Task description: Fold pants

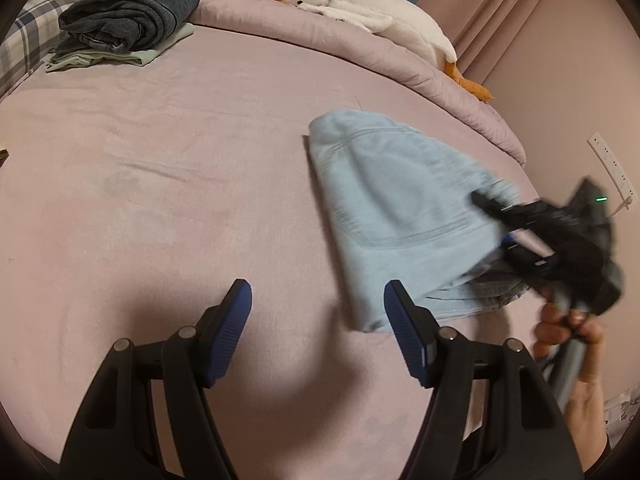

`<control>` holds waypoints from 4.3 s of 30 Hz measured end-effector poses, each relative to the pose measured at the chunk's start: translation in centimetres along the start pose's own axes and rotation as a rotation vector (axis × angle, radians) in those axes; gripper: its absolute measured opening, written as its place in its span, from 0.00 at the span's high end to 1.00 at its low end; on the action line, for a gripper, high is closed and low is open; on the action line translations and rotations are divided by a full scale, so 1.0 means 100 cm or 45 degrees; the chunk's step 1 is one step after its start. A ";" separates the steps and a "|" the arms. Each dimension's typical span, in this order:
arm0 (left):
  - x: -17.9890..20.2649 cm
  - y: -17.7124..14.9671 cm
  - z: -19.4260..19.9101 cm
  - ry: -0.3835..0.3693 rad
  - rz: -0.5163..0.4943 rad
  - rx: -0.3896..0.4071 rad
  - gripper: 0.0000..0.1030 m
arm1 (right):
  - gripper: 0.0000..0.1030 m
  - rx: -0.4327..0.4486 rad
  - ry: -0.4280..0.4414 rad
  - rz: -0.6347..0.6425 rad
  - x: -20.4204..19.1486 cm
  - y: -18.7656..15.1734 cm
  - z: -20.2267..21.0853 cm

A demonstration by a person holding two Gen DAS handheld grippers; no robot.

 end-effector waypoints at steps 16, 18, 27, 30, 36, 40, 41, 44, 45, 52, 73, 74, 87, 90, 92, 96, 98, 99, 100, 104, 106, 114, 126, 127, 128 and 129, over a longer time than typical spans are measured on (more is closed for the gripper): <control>0.017 -0.008 -0.021 -0.010 -0.048 -0.075 0.33 | 0.83 0.198 -0.278 0.013 0.068 0.028 0.064; 0.019 -0.008 -0.023 -0.005 -0.065 -0.083 0.33 | 0.83 0.208 -0.290 0.006 0.078 0.027 0.063; 0.044 0.015 -0.037 -0.028 -0.136 -0.057 0.35 | 0.58 0.204 -0.364 0.051 0.080 0.040 0.104; 0.070 0.029 -0.051 -0.061 -0.185 -0.033 0.37 | 0.58 0.266 -0.374 0.328 0.043 0.048 0.115; 0.098 0.034 -0.094 -0.103 -0.126 -0.103 0.65 | 0.70 0.078 -0.329 0.639 0.006 0.021 0.060; 0.094 0.022 -0.115 -0.117 -0.136 -0.169 0.63 | 0.71 -0.019 -0.439 0.713 0.037 -0.004 0.039; 0.093 0.021 -0.118 -0.127 -0.143 -0.165 0.63 | 0.74 -0.009 -0.421 0.699 0.040 -0.006 0.039; 0.092 0.023 -0.117 -0.151 -0.147 -0.158 0.63 | 0.75 -0.010 -0.372 0.647 0.044 -0.003 0.041; 0.091 0.024 -0.115 -0.158 -0.139 -0.156 0.63 | 0.75 -0.037 -0.373 0.646 0.042 0.000 0.038; 0.056 -0.006 -0.086 -0.112 -0.070 -0.117 0.43 | 0.67 -0.071 -0.277 0.636 -0.003 0.021 0.025; 0.063 -0.031 -0.067 -0.221 -0.025 -0.128 0.71 | 0.68 -0.357 -0.348 0.838 -0.040 0.017 -0.147; 0.066 -0.029 -0.069 -0.214 -0.032 -0.126 0.71 | 0.68 -0.351 -0.338 0.801 -0.039 0.020 -0.146; 0.084 -0.034 -0.068 -0.127 -0.139 -0.122 0.69 | 0.68 -0.055 -0.416 0.898 -0.022 0.022 0.023; 0.085 -0.035 -0.069 -0.104 -0.164 -0.115 0.68 | 0.68 -0.047 -0.520 1.008 0.004 0.004 0.056; 0.088 -0.031 -0.075 -0.088 -0.185 -0.115 0.66 | 0.68 -0.097 -0.559 1.054 0.028 -0.009 0.069; 0.091 -0.031 -0.077 -0.050 -0.251 -0.102 0.65 | 0.68 -0.071 -0.584 1.100 0.047 -0.028 0.087; 0.083 -0.027 -0.085 -0.033 -0.265 -0.098 0.61 | 0.68 -0.074 -0.584 1.078 0.043 -0.028 0.091; 0.082 -0.026 -0.085 -0.027 -0.269 -0.098 0.60 | 0.68 -0.077 -0.573 1.055 0.042 -0.027 0.093; 0.081 -0.026 -0.083 -0.019 -0.272 -0.095 0.58 | 0.68 -0.077 -0.558 1.018 0.042 -0.024 0.094; 0.071 -0.025 -0.075 -0.004 -0.249 -0.079 0.49 | 0.68 -0.029 -0.463 0.819 0.036 -0.017 0.109; 0.067 -0.024 -0.071 -0.015 -0.195 -0.077 0.47 | 0.59 -0.010 -0.409 0.698 0.038 -0.016 0.115; 0.052 -0.016 -0.067 -0.251 0.222 -0.144 0.36 | 0.32 -0.009 -0.200 -0.005 0.094 -0.016 0.135; 0.064 -0.014 -0.072 -0.292 0.224 -0.189 0.36 | 0.30 -0.004 -0.126 -0.119 0.097 -0.005 0.112; 0.064 -0.014 -0.072 -0.291 0.216 -0.189 0.36 | 0.30 -0.004 -0.129 -0.117 0.097 -0.004 0.111; 0.065 -0.014 -0.074 -0.290 0.207 -0.190 0.36 | 0.30 -0.006 -0.131 -0.112 0.097 -0.004 0.110; 0.067 -0.014 -0.075 -0.287 0.194 -0.190 0.36 | 0.30 -0.008 -0.131 -0.101 0.098 -0.003 0.111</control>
Point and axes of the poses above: each gripper's, at about its wrist camera, not at the fingertips, and z roughly against the way its jaws point, x to its right, y to its top, the point moved 9 cm from there along -z, roughly the way its jaws point, and after that the axes turned 10 degrees about x, right-handed, at the moved point
